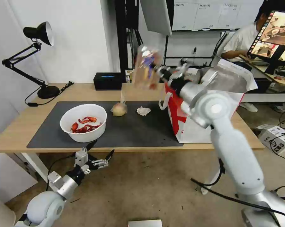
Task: Pick up the trash from the table and place it into the takeout bag.
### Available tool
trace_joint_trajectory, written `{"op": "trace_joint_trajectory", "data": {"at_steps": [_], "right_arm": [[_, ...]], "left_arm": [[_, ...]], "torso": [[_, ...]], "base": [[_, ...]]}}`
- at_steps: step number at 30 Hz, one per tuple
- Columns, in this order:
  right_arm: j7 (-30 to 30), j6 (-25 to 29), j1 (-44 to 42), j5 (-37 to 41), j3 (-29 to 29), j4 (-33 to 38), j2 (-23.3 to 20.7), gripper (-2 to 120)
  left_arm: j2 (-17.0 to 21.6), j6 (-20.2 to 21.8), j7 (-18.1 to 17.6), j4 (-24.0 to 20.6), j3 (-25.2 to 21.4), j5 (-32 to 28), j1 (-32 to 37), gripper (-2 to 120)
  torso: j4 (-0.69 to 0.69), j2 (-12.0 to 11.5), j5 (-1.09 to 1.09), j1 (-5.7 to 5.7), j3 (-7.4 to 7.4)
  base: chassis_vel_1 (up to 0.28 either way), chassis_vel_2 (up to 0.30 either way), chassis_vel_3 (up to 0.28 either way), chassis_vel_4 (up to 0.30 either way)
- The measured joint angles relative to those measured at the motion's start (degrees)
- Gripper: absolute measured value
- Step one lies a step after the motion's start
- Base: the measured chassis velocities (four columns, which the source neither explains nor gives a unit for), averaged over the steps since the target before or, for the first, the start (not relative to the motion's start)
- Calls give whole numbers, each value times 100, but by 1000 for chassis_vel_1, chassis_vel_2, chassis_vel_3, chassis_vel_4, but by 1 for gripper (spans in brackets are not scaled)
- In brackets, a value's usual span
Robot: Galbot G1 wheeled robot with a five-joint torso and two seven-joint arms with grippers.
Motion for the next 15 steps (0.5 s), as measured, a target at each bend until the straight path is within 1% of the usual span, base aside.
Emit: {"op": "trace_joint_trajectory", "data": {"at_steps": [1,3,5,6,9,10,12,13,15], "right_arm": [[44,49,31,-126,40,-20,-110,0],[64,67,42,-208,59,-31,-164,0],[132,104,54,-768,131,-79,-500,0],[132,104,54,-768,131,-79,-500,0],[131,96,-83,-1663,163,-58,-995,0],[131,96,-83,-1663,163,-58,-995,0],[127,81,-212,-1916,201,-47,-1178,0],[127,81,-212,-1916,201,-47,-1178,0],[107,70,-364,-1973,261,-48,-1273,0]], "left_arm": [[-8,-9,9,-15,-15,-10,22,113],[-14,-16,17,-21,-22,-17,36,114],[-32,-51,59,-60,-36,-44,94,115],[-32,-51,59,-60,-36,-44,94,115],[-38,-56,79,-89,-35,-59,119,113],[-38,-56,79,-89,-35,-59,119,113],[-37,-57,80,-90,-22,-64,113,109],[-37,-57,80,-90,-22,-64,113,109],[-37,-57,80,-90,27,-65,97,105]], "torso": [[0,0,0,0,0],[0,0,0,0,0],[0,0,1,0,0],[0,0,1,0,0],[-2,0,1,0,0],[-2,0,1,0,0],[-1,0,0,0,0],[-1,0,0,0,0],[-1,0,0,0,0]], "base": [[0,0,0,0],[0,0,0,0],[0,0,0,0],[0,0,0,0],[0,0,0,0],[0,0,0,0],[0,0,0,0],[0,0,0,0],[0,0,0,0]]}}
